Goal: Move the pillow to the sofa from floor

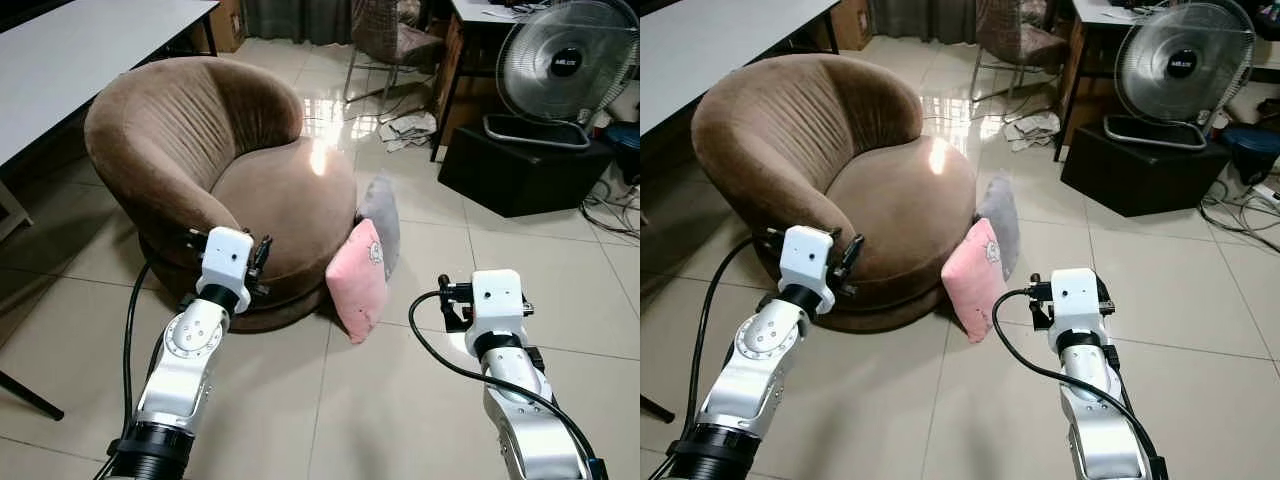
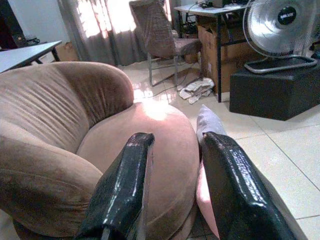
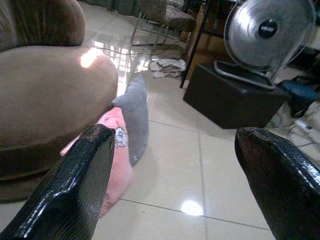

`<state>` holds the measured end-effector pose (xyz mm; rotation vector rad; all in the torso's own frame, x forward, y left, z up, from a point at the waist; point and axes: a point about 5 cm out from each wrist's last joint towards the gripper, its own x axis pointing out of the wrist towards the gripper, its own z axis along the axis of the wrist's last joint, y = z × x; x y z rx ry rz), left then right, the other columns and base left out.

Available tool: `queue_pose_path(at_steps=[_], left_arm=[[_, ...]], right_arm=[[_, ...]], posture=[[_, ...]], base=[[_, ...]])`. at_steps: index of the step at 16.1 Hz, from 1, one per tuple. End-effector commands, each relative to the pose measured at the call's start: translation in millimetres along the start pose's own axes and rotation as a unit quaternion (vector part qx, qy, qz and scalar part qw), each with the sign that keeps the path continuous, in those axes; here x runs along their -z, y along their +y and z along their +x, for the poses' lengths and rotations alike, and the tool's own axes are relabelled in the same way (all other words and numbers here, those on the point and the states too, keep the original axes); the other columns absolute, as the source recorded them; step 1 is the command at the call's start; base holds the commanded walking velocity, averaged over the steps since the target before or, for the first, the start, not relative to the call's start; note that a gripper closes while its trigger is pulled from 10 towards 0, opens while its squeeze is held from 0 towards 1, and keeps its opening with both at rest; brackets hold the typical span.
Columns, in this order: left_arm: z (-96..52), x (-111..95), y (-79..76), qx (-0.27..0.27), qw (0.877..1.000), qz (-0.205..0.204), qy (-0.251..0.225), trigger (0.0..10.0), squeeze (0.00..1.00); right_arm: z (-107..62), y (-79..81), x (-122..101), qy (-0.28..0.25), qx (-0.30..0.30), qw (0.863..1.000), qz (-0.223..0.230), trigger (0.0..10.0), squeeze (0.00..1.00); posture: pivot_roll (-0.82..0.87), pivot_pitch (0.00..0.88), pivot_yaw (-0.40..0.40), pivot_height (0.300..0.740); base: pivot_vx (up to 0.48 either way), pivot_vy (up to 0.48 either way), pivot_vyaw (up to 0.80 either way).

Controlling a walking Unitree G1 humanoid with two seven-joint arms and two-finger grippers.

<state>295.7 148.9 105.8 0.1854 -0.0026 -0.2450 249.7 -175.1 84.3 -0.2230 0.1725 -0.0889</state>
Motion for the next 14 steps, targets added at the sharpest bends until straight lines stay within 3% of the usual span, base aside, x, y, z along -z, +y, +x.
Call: queue_pose_path(at_steps=[1,9,14], left_arm=[[1.0,-1.5,0.8,0.004,1.000,0.000,-0.005,10.0,0.00],[2.2,-1.6,-1.7,0.010,1.000,-0.002,-0.010,10.0,0.00],[2.1,-0.3,-1.5,0.010,1.000,-0.002,-0.010,10.0,0.00]], right_arm=[[1.8,-1.1,-2.0,-0.004,-0.004,1.000,0.019,10.0,0.00],[0.5,0.0,-1.8,-0.010,-0.009,1.000,0.014,10.0,0.00],[0.6,3.7,-1.9,-0.015,-0.025,1.000,-0.002,10.0,0.00]], posture=[[-0.07,0.000,0.030,0.740],[-0.08,0.000,0.028,0.740],[-0.08,0.000,0.025,0.740]], base=[[0.315,0.000,-0.80],[0.322,0.000,-0.77],[0.322,0.000,0.00]])
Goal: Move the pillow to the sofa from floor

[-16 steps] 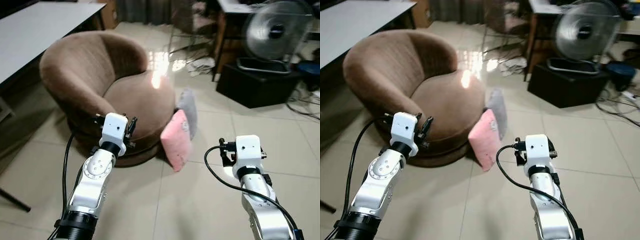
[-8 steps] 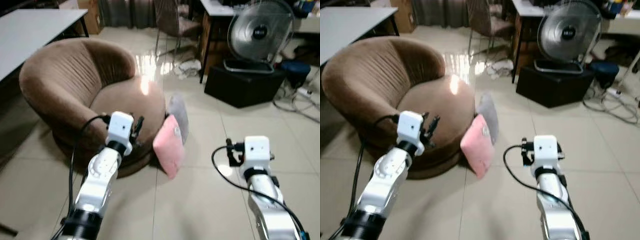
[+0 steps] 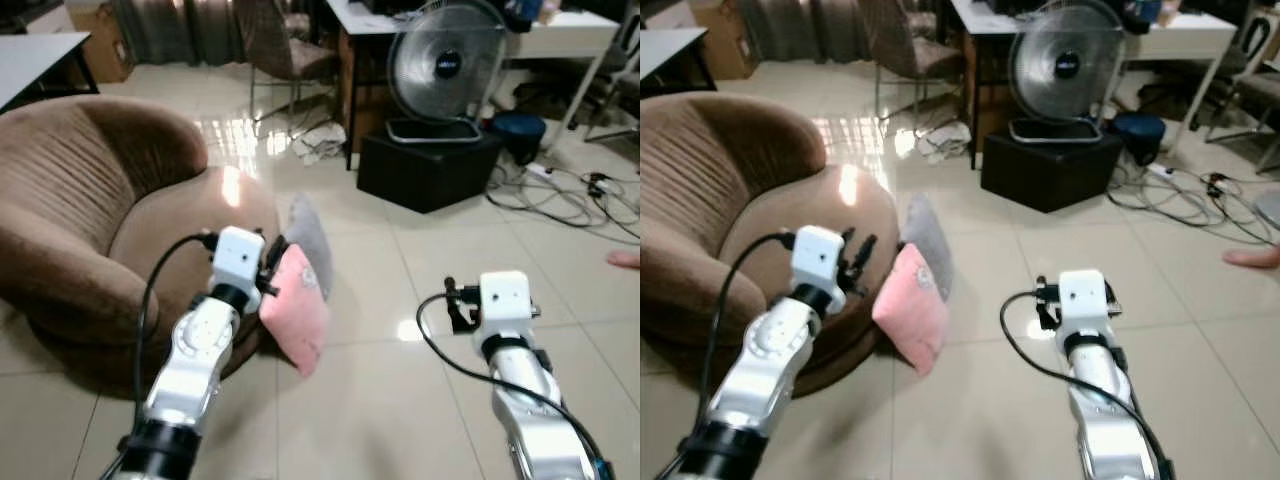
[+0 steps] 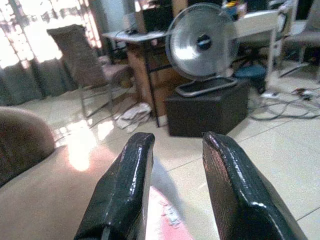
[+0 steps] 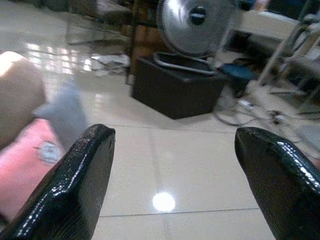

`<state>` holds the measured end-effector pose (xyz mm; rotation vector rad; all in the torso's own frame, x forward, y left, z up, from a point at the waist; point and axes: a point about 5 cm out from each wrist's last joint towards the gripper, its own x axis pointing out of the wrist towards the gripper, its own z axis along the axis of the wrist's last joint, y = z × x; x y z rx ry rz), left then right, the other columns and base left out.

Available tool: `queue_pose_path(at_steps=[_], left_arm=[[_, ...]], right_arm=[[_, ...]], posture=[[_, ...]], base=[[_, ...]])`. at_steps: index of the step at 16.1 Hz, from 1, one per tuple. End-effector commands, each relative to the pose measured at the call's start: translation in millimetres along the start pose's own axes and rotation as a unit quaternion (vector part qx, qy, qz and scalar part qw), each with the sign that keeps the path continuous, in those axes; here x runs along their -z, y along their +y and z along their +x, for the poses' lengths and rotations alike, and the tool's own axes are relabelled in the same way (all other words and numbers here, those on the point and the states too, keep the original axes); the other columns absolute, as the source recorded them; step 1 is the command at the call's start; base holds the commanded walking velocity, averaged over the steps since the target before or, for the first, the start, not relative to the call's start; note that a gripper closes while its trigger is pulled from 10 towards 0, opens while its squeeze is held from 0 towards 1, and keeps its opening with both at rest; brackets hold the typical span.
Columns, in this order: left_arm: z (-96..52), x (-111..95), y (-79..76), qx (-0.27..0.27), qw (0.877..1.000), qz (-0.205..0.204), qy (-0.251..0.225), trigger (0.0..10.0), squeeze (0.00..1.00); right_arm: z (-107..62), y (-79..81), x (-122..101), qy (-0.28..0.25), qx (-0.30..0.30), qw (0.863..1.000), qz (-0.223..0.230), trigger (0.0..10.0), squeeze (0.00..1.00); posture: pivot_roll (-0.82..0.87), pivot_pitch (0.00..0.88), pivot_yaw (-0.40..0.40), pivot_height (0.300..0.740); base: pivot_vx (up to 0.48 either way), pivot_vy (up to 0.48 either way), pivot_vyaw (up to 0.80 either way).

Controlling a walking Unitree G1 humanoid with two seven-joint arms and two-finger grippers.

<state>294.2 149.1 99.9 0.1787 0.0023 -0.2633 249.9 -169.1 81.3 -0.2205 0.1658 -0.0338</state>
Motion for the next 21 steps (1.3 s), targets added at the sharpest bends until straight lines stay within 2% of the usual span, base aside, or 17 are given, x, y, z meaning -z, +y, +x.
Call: queue_pose_path(at_steps=[1,4,6,9,21], left_arm=[[3.2,-5.5,0.1,-0.001,1.000,0.001,-0.010,10.0,0.00],[2.7,-4.8,0.0,-0.001,1.000,0.002,-0.009,10.0,0.00],[2.5,-4.7,0.0,-0.001,1.000,0.001,-0.009,10.0,0.00],[2.5,-4.7,-0.4,-0.001,1.000,0.001,-0.009,10.0,0.00],[4.1,-6.0,-0.2,0.001,1.000,0.001,-0.009,10.0,0.00]], right_arm=[[0.3,-2.6,-4.5,-0.013,-0.006,1.000,-0.009,10.0,0.00],[0.4,-2.6,-2.8,-0.008,-0.007,0.999,-0.030,10.0,0.00],[1.2,-3.0,-2.0,-0.005,-0.008,0.999,-0.037,10.0,0.00],[0.2,-3.4,-2.5,-0.007,-0.004,1.000,-0.013,10.0,0.00],[1.1,-1.4,-4.7,-0.014,-0.014,1.000,-0.006,10.0,0.00]], posture=[[-0.08,0.000,0.025,0.740],[-0.08,0.000,0.024,0.740],[-0.08,0.000,0.022,0.740],[-0.08,0.000,0.023,0.740],[-0.07,0.000,0.027,0.740]], base=[[0.326,0.000,0.00],[0.324,0.000,0.00],[0.321,0.000,0.80],[0.322,0.000,0.40],[0.322,0.000,0.00]])
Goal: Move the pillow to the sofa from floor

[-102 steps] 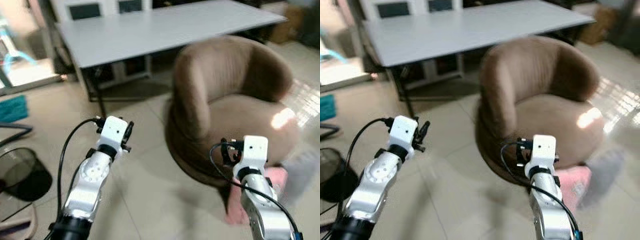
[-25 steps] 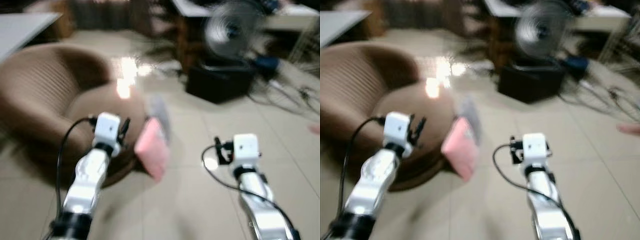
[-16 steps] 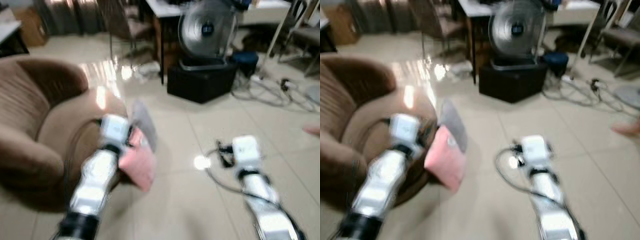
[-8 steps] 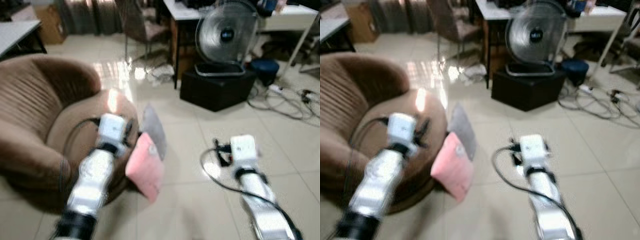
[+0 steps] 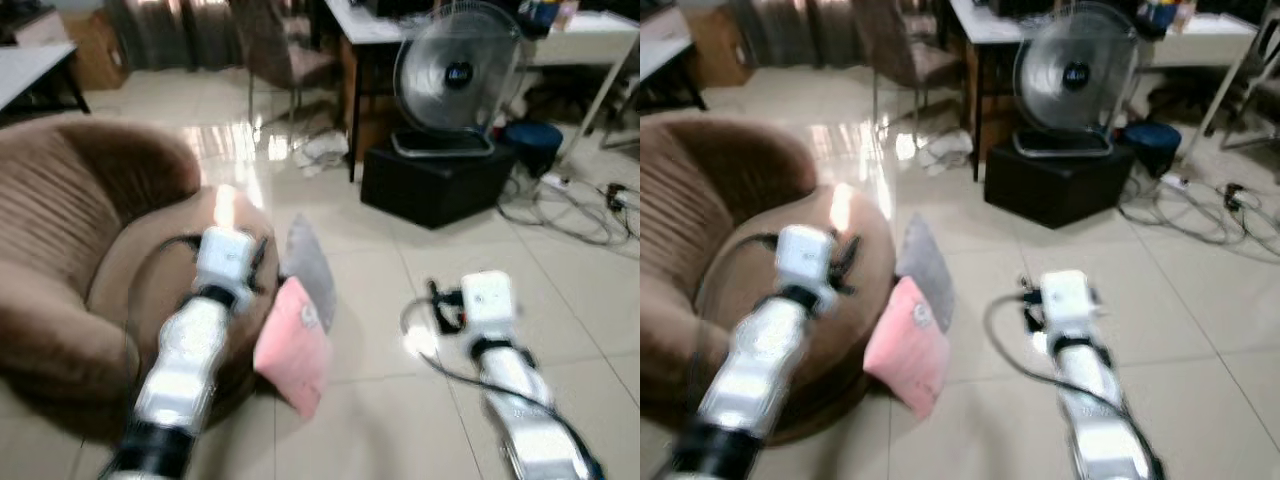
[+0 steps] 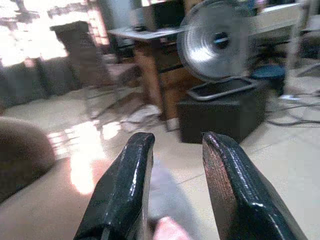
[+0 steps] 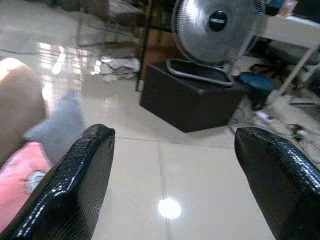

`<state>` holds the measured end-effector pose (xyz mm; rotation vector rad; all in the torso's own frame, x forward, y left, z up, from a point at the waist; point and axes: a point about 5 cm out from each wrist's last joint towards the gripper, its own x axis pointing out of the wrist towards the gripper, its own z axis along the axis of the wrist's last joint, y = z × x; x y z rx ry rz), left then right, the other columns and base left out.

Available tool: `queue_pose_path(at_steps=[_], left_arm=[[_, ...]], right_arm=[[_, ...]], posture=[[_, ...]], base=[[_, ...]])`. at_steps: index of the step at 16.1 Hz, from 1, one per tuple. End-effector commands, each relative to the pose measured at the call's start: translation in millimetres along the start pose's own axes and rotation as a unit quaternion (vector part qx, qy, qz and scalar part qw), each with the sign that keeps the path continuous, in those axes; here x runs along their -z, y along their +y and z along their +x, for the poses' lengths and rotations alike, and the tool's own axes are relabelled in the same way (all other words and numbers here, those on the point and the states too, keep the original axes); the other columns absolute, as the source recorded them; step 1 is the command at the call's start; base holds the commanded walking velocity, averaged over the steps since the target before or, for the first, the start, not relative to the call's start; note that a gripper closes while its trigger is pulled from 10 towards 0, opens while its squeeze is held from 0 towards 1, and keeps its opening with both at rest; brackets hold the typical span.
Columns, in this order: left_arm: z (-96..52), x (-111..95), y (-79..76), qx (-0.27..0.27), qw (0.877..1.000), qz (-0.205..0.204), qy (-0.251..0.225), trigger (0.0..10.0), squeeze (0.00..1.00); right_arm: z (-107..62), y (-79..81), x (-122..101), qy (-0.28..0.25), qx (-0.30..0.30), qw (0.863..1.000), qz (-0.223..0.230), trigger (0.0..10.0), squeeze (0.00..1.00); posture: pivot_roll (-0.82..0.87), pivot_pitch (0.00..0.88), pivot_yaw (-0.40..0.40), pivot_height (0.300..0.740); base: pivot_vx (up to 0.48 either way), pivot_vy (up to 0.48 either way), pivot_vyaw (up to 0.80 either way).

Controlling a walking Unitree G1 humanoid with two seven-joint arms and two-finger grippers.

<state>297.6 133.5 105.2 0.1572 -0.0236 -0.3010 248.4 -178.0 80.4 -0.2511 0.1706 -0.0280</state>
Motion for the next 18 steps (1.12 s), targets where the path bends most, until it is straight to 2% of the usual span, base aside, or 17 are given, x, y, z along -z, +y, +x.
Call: queue_pose_path(at_steps=[1,13,15,18], left_arm=[[-3.5,1.5,12.7,-0.016,1.000,0.010,0.006,10.0,0.00],[-3.1,0.5,10.7,-0.011,1.000,0.009,0.003,10.0,0.00],[-3.2,0.3,10.7,-0.010,1.000,0.010,0.003,10.0,0.00],[-3.5,0.7,11.1,-0.009,1.000,0.010,0.004,10.0,0.00]], right_arm=[[2.0,6.9,-8.0,-0.016,-0.013,1.000,0.008,10.0,0.00],[1.0,7.2,-6.5,-0.011,-0.010,1.000,0.010,10.0,0.00],[0.8,7.4,-5.5,-0.007,-0.009,1.000,0.027,10.0,0.00],[0.2,7.7,-4.9,-0.005,-0.008,1.000,0.022,10.0,0.00]], posture=[[-0.07,0.000,0.027,0.740],[-0.08,0.000,0.032,0.740],[-0.07,0.000,0.034,0.740],[-0.07,0.000,0.037,0.740]], base=[[0.322,0.000,0.00],[0.351,0.000,0.00],[0.373,0.000,0.00],[0.372,0.000,-0.53]])
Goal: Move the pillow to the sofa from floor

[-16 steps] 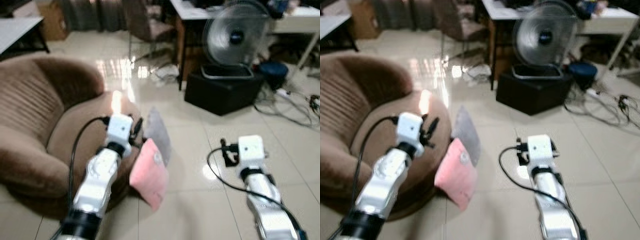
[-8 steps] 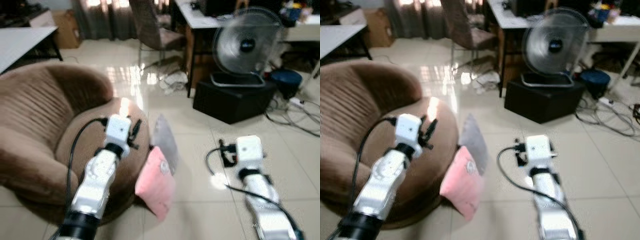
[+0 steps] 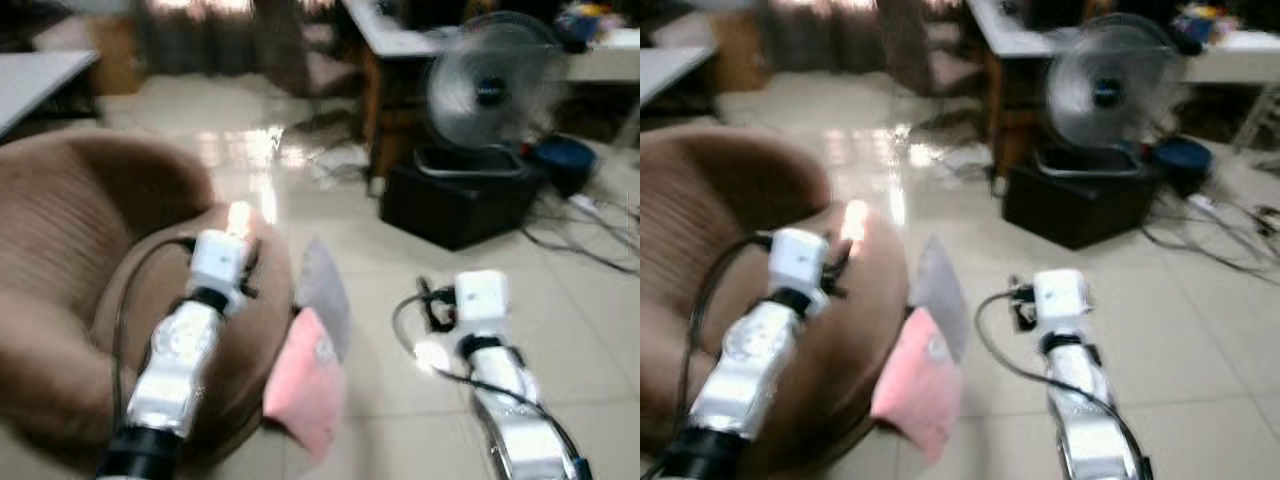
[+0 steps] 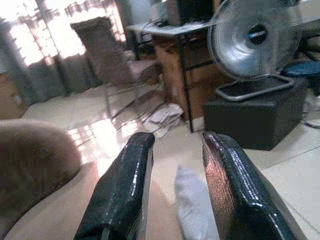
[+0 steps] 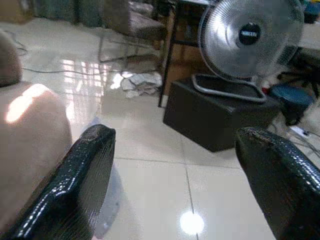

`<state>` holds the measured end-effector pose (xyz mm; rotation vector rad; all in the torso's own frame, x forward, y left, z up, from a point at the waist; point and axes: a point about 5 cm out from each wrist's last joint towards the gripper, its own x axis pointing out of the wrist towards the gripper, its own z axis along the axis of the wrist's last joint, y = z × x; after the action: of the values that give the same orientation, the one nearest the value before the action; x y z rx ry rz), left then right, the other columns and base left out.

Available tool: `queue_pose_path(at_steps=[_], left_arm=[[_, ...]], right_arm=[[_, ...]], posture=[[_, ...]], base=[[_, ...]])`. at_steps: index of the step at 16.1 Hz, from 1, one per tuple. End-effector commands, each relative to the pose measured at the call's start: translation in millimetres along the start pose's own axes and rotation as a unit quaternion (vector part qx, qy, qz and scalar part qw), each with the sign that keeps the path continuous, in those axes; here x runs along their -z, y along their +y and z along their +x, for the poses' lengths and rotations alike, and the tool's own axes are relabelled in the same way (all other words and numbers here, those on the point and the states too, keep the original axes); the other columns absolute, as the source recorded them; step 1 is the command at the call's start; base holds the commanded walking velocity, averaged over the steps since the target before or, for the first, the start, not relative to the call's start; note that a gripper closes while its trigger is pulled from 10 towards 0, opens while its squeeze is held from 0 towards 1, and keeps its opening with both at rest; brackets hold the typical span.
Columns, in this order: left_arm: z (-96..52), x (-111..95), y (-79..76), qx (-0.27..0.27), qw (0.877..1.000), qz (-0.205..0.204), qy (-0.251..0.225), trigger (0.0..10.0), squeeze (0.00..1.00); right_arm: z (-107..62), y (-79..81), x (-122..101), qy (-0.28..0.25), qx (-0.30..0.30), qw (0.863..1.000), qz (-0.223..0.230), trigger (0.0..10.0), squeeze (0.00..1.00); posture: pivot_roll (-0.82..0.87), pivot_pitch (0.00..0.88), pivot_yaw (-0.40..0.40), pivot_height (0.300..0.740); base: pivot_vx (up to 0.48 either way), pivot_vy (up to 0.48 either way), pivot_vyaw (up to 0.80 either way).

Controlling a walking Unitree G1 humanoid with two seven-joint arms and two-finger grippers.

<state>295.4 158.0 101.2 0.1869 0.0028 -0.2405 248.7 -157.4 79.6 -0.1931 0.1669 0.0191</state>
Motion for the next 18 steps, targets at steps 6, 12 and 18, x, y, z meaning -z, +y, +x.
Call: queue_pose_path(at_steps=[6,12,18], left_arm=[[5.5,-6.8,-10.4,0.021,1.000,-0.002,-0.012,10.0,0.00],[5.0,-5.7,-12.9,0.026,1.000,-0.009,-0.009,10.0,0.00],[4.1,-4.1,-15.5,0.034,0.999,-0.013,-0.003,10.0,0.00]], right_arm=[[0.5,-10.1,-0.2,0.003,0.014,1.000,-0.013,10.0,0.00],[0.3,-9.7,2.4,0.012,0.010,1.000,-0.005,10.0,0.00],[-0.4,-9.2,2.5,0.012,0.006,1.000,-0.006,10.0,0.00]], posture=[[-0.07,0.000,0.037,0.740],[-0.08,0.000,0.036,0.720],[-0.07,0.000,0.031,0.660]], base=[[0.371,0.000,0.00],[0.171,0.000,0.00],[0.000,0.000,0.00]])
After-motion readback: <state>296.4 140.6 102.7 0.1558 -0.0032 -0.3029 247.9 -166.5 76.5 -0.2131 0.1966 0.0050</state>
